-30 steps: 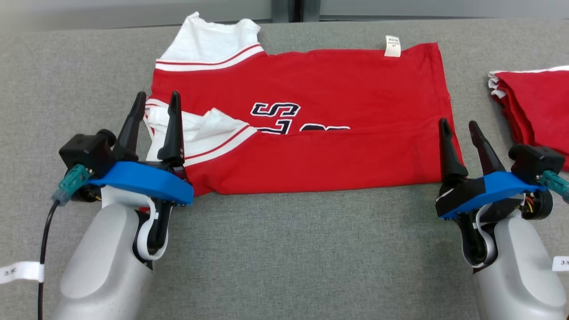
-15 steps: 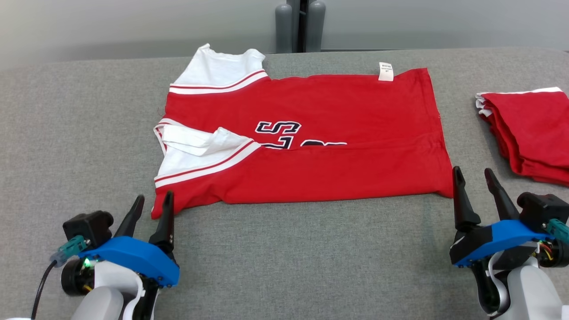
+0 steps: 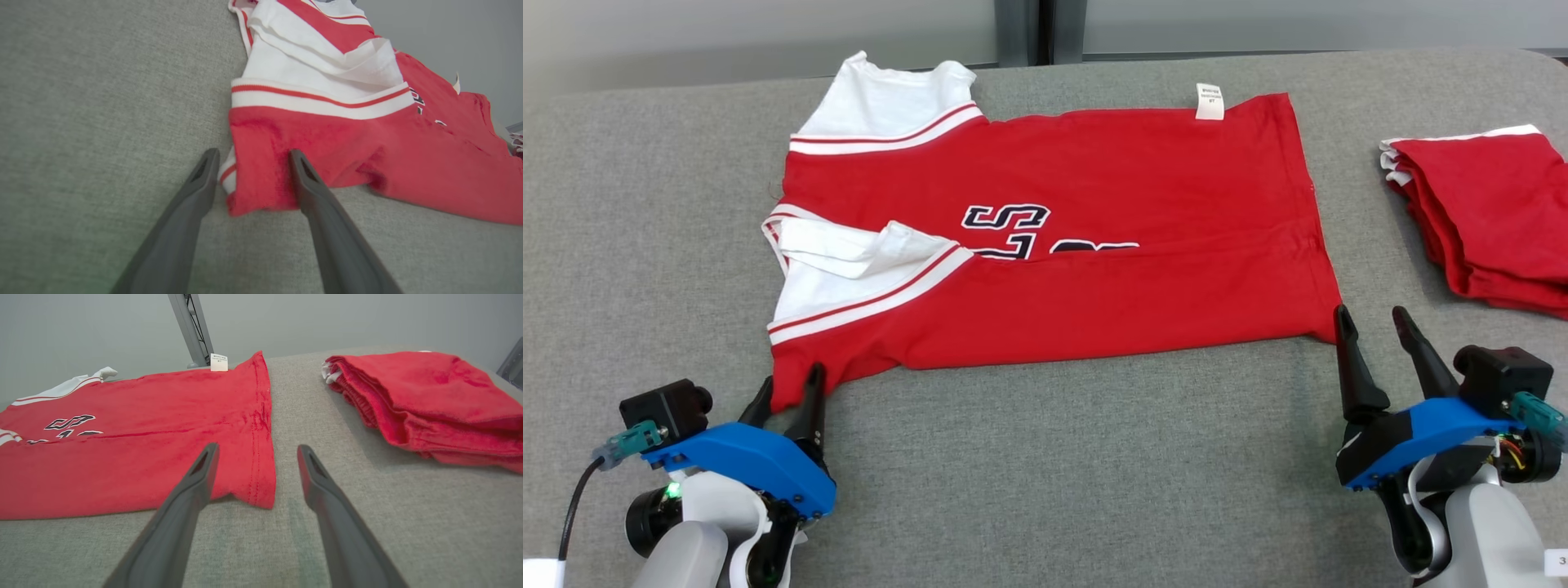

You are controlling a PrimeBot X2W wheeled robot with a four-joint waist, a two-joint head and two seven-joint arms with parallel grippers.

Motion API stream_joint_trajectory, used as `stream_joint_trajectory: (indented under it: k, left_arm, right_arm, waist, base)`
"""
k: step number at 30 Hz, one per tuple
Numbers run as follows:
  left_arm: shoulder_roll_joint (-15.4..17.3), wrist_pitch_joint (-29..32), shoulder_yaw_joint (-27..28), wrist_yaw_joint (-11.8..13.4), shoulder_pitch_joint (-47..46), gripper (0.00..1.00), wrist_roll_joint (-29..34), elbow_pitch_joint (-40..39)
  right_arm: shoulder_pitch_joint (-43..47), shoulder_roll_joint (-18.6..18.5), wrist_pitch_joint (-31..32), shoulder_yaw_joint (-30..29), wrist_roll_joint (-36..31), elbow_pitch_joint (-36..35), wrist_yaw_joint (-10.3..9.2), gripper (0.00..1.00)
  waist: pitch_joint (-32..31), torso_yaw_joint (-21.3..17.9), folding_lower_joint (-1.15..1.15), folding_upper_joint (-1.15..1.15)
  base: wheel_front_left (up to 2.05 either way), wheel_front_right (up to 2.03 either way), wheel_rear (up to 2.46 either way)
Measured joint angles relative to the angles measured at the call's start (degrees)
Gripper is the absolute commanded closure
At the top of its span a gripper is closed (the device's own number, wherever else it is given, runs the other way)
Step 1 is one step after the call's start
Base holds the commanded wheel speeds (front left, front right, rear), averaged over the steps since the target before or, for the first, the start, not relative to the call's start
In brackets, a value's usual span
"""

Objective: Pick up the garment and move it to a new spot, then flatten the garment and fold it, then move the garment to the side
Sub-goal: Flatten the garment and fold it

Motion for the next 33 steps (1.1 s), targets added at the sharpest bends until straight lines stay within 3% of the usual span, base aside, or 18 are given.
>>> stream_joint_trajectory:
  k: [1,2,3,17,19,22,24,29,33]
  left_arm:
    - [-0.04,-0.08,0.03,0.0,-0.04,0.58,-0.03,0.05]
    - [-0.07,-0.11,-0.01,-0.08,-0.04,0.91,-0.05,0.09]
    - [-0.08,-0.19,-0.05,-0.16,-0.04,1.0,-0.05,0.05]
    - [-0.3,-4.0,-0.88,-1.86,-0.81,1.0,1.24,-3.72]
    - [-0.31,-4.43,-1.12,-1.94,-0.93,1.0,1.51,-3.79]
    - [-0.33,-5.0,-1.35,-2.37,-1.08,1.0,1.6,-3.86]
    - [-0.21,-5.48,-1.41,-2.47,-1.08,1.0,1.75,-4.32]
    - [0.99,-6.25,-1.36,-2.52,-0.97,1.0,2.63,-7.99]
    - [2.91,-5.79,-1.48,-1.56,0.69,1.0,4.17,-14.85]
  right_arm:
    - [-0.02,0.0,0.19,-0.04,0.01,0.27,0.0,0.0]
    - [-0.03,-0.01,0.63,-0.08,0.0,0.75,0.0,0.0]
    - [-0.06,-0.01,0.85,-0.09,0.01,1.24,0.0,0.0]
    - [-7.31,-0.01,3.77,-2.29,0.09,16.26,0.0,0.0]
    - [-8.89,-0.02,3.9,-2.18,0.71,18.85,0.0,0.55]
    - [-10.54,-0.1,3.56,-1.85,1.56,21.79,0.0,0.93]
    - [-11.05,-0.08,2.55,-1.31,2.76,22.92,0.0,1.0]
    - [-11.66,0.04,0.46,-0.76,4.12,22.16,0.0,1.0]
    - [-10.89,0.03,0.26,-1.2,5.16,16.53,0.0,1.0]
  waist:
    - [0.09,-0.01,0.0,0.0]
    - [0.13,0.01,0.0,0.0]
    - [0.15,0.06,0.0,0.0]
    - [-0.39,2.59,0.01,0.0]
    - [-0.56,2.73,0.01,0.0]
    - [-1.0,2.83,0.01,0.0]
    - [-1.53,2.83,0.01,0.0]
    - [-3.72,2.78,0.01,0.0]
    - [-5.84,2.77,0.01,0.0]
  base:
    - [0.0,0.0,0.0]
    - [0.0,0.0,0.0]
    - [0.0,0.0,0.0]
    - [0.0,0.0,0.0]
    - [0.0,0.0,0.0]
    - [0.0,0.0,0.0]
    - [0.0,0.0,0.0]
    - [0.0,0.0,0.0]
    - [0.0,0.0,0.0]
